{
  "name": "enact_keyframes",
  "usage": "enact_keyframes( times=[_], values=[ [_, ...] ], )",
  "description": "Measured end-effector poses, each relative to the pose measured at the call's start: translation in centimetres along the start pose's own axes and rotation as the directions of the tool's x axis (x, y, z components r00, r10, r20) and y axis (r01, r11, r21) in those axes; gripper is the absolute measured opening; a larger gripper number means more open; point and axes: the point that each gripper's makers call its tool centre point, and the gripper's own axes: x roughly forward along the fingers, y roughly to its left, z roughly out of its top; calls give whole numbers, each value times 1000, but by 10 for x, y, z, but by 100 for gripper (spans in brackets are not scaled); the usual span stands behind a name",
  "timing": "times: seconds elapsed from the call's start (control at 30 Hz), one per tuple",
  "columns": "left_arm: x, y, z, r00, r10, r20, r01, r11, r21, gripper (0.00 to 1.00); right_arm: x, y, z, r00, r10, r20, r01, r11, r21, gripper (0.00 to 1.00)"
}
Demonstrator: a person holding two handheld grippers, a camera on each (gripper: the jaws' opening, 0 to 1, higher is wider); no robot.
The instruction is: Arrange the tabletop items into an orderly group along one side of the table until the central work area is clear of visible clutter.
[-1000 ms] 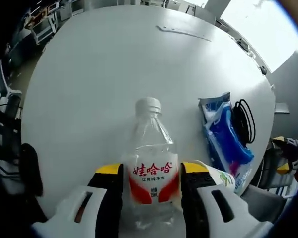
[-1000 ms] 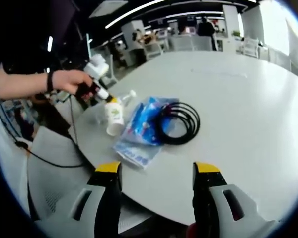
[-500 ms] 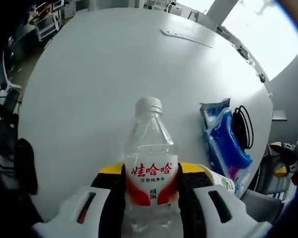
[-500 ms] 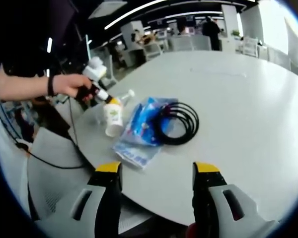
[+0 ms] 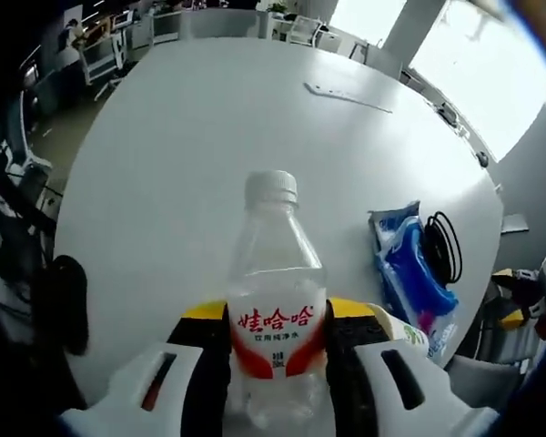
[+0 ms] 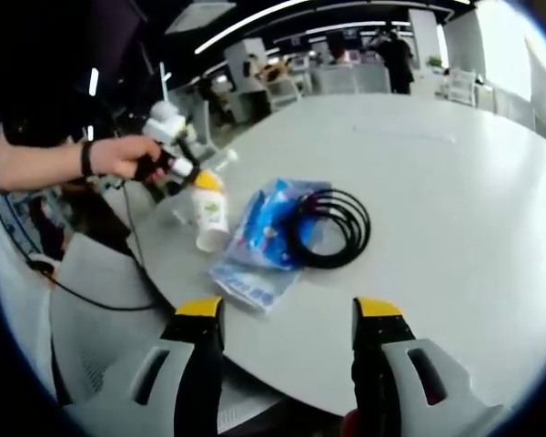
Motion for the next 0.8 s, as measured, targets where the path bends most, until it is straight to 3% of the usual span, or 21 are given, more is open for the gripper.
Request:
enact_keyframes(
  times=[0.33, 0.8],
  values=[
    [-14, 6, -1, 999, 18, 47, -17, 1000, -14, 39, 2, 3, -1, 1000, 7, 0, -7, 1000, -3, 54],
    [-36, 5, -9, 985, 44, 166, -44, 999, -2, 38, 7, 12, 1, 999, 33, 0, -33, 999, -20, 54]
  ],
)
